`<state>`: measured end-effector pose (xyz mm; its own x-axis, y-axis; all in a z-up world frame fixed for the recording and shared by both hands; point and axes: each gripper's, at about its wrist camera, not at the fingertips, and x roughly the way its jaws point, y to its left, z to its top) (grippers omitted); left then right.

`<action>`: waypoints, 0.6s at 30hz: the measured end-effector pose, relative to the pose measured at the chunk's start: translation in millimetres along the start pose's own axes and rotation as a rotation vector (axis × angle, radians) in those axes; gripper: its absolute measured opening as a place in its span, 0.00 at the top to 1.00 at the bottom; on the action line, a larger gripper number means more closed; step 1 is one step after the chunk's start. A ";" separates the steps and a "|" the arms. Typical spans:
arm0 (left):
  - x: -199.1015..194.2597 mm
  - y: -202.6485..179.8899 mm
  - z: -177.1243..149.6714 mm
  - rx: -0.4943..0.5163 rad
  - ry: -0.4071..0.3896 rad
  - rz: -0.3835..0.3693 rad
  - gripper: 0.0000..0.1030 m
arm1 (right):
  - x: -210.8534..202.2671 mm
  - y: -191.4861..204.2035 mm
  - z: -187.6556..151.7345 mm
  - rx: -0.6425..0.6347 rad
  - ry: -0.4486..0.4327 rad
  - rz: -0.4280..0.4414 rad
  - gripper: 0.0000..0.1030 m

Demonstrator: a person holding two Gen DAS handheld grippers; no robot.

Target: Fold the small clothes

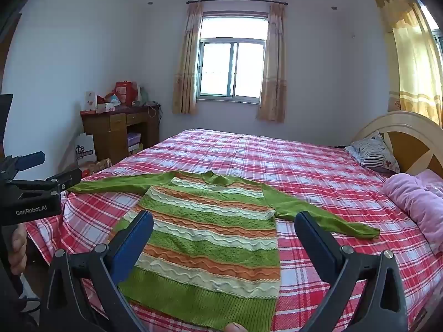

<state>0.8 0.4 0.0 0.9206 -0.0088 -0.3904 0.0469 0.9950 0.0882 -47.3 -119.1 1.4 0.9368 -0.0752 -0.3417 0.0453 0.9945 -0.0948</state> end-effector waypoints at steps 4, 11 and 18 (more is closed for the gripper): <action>-2.0 -0.6 -6.3 0.008 -0.011 0.001 0.00 | 0.7 1.2 -0.3 -0.003 0.005 0.003 0.01; 2.7 -3.1 -2.9 0.010 0.002 0.004 0.00 | 2.1 -3.3 -6.1 -0.002 0.010 0.006 0.01; 3.7 -3.5 -6.4 0.008 0.005 0.007 0.00 | 4.5 -1.4 -7.8 -0.004 0.013 -0.002 0.01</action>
<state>1.5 -2.4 -7.5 0.9189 -0.0014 -0.3944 0.0438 0.9942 0.0986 -45.9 -121.4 -7.3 0.9319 -0.0783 -0.3540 0.0457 0.9940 -0.0996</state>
